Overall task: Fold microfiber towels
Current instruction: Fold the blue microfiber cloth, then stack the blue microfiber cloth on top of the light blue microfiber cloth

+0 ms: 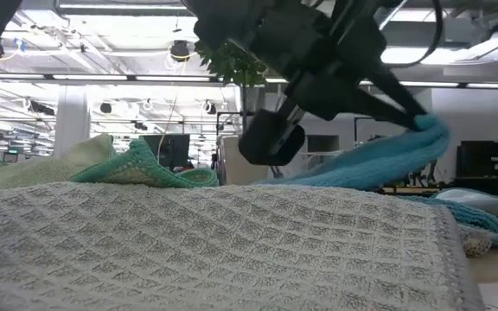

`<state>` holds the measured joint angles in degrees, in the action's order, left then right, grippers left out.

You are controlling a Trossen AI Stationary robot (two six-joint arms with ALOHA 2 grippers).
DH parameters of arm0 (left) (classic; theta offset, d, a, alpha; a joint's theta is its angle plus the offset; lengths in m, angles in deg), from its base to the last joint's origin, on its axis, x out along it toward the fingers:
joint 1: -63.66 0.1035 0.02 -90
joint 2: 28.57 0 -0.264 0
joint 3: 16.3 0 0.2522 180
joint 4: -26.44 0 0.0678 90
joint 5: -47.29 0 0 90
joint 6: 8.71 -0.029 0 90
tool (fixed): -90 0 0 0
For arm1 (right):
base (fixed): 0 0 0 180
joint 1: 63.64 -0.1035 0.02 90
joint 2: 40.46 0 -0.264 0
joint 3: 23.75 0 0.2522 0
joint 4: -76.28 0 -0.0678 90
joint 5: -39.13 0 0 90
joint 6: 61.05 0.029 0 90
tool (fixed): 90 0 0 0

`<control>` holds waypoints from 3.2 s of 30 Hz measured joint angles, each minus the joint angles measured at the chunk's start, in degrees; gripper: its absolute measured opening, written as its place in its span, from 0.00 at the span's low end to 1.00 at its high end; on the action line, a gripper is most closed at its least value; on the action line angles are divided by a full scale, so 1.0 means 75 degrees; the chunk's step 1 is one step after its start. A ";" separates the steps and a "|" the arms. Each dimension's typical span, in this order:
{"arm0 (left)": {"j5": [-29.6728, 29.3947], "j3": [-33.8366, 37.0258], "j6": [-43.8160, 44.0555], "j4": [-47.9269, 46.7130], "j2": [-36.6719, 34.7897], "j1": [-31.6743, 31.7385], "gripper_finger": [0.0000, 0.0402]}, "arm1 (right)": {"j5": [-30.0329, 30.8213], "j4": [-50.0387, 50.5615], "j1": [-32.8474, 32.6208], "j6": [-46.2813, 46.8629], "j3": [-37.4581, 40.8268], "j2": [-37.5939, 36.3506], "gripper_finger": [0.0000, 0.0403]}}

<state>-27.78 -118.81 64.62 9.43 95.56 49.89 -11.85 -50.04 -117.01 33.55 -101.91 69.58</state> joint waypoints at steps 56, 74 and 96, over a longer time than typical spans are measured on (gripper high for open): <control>-0.1299 -0.0402 -0.0374 -0.0036 0.0460 -0.0299 0.21 | -0.0009 -0.0182 -0.0031 -0.0017 0.0000 0.0009 0.34; -0.2481 -0.0412 -0.2422 -0.3289 -0.2241 0.0177 0.22 | 0.1129 0.0156 0.0314 -0.0158 -0.0003 -0.1006 0.35; -0.3037 0.2621 -0.1411 -0.0023 -0.1891 -0.0690 0.01 | -0.0422 -0.3617 0.1201 -0.1897 0.1647 -0.0382 0.32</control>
<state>-50.56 -99.15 54.04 9.26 81.38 44.71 -15.01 -77.16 -108.00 19.33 -89.56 66.72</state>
